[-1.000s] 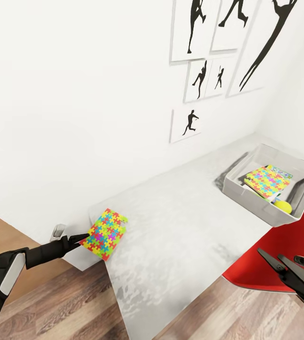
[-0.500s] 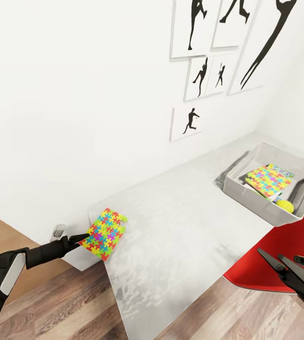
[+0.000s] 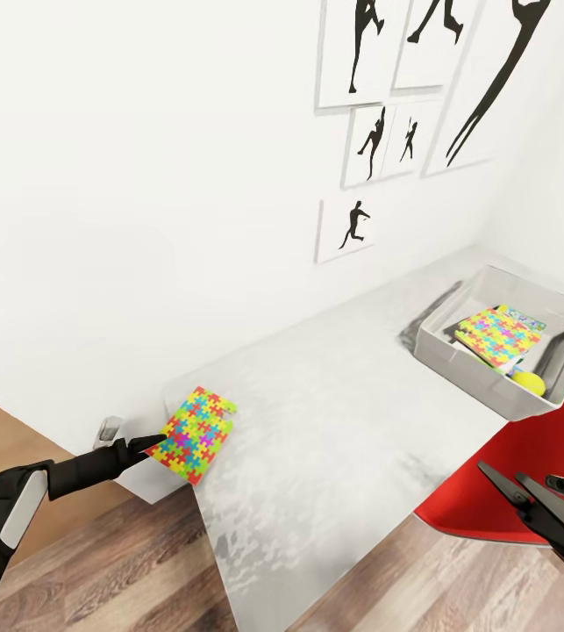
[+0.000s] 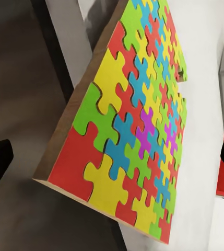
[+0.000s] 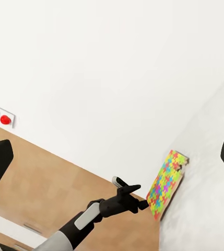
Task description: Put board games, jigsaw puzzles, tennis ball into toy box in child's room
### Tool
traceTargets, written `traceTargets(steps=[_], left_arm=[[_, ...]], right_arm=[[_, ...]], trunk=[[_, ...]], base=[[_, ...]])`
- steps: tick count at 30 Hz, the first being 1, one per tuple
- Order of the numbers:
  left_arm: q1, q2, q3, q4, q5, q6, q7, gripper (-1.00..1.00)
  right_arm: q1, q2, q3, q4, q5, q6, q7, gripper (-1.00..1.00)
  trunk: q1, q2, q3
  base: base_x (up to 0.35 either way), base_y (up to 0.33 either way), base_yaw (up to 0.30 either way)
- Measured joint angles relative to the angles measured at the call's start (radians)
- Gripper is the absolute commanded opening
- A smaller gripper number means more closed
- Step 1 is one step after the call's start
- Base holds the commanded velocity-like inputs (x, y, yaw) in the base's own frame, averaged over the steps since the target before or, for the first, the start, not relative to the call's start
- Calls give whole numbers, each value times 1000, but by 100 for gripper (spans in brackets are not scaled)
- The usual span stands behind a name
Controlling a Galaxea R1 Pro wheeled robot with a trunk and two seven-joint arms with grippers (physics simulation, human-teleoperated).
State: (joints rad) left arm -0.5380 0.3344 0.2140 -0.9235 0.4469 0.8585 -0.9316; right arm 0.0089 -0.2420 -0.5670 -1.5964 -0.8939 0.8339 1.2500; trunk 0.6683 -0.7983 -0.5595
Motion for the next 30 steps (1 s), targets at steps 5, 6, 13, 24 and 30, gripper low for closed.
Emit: traceTargets(steps=[5, 6, 13, 24, 30], left_arm=[[0, 0, 0, 0, 0, -1, 0, 100], [0, 0, 0, 0, 0, -1, 0, 100], [0, 0, 0, 0, 0, -1, 0, 100], [0, 0, 0, 0, 0, -1, 0, 100], [0, 0, 0, 0, 0, -1, 0, -100]], right_arm=[[0, 0, 0, 0, 0, 0, 0, 100], [0, 0, 0, 0, 0, 0, 0, 100], [0, 0, 0, 0, 0, 0, 1, 100], [0, 0, 0, 0, 0, 0, 1, 100], [0, 0, -1, 0, 0, 0, 0, 100]], trunk=[[0, 0, 1], [0, 0, 2], [0, 0, 7], [0, 0, 8], [0, 0, 8]], base=[[0, 0, -52], [0, 0, -131], [0, 0, -96], [0, 0, -5], [0, 0, 0]])
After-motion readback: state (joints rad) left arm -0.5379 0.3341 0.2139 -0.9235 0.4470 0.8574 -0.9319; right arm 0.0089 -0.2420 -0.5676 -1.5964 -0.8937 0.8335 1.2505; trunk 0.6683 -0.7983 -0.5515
